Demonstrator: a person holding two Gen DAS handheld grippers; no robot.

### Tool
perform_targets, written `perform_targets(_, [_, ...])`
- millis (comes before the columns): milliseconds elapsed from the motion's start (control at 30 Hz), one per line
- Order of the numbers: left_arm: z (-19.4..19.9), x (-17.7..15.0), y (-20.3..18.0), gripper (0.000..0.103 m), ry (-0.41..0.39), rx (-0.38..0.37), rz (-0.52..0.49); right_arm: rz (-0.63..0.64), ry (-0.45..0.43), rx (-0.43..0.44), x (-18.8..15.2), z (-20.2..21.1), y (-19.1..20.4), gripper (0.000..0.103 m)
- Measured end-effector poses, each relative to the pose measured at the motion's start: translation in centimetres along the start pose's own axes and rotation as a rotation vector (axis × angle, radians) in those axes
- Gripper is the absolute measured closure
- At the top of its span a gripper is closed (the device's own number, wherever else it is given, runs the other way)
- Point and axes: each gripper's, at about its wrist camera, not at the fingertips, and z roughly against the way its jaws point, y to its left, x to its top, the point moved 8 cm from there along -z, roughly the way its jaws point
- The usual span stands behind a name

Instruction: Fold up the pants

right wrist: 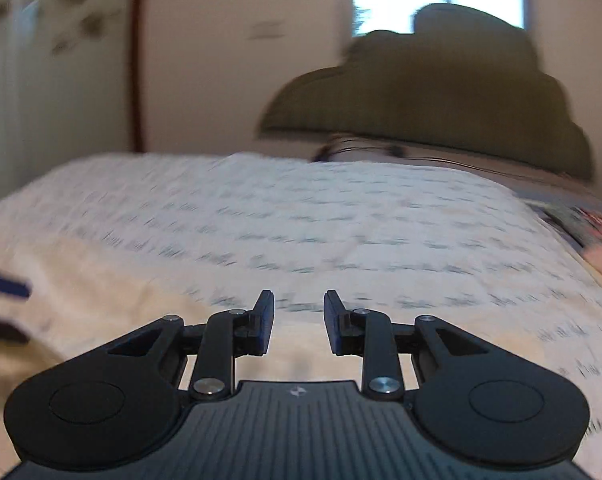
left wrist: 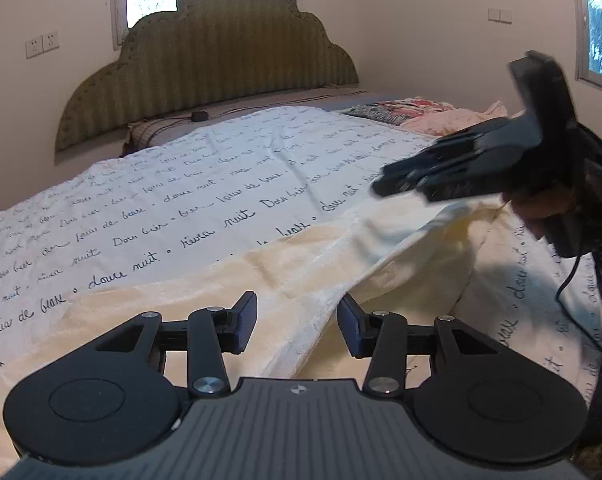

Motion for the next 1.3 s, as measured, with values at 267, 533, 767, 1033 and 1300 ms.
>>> perform_targets(267, [0.9, -0.5, 0.3, 0.041, -0.007, -0.030, -0.109, 0.365, 0.271, 0.287, -0.3, -5.8, 10.5, 0.077])
perform_targets(533, [-7.3, 0.0, 6.6, 0.041, 0.187, 0.211, -0.020, 0.256, 0.287, 0.209, -0.3, -13.1, 9.8, 0.076])
perform_targets(767, [-8.6, -0.7, 10.5, 0.036, 0.216, 0.395, -0.002, 0.136, 0.175, 0.153, 1.3, -9.6, 7.1, 0.075])
perform_targets(1033, [-5.8, 1.1, 2.4, 0.035, 0.086, 0.272, -0.023, 0.017, 0.283, 0.229, -3.3, -8.8, 5.0, 0.075])
perform_targets(1300, [-7.9, -1.3, -4.1, 0.033, 0.106, 0.240, -0.158, -0.050, 0.132, 0.077, -1.2, -6.3, 3.1, 0.072])
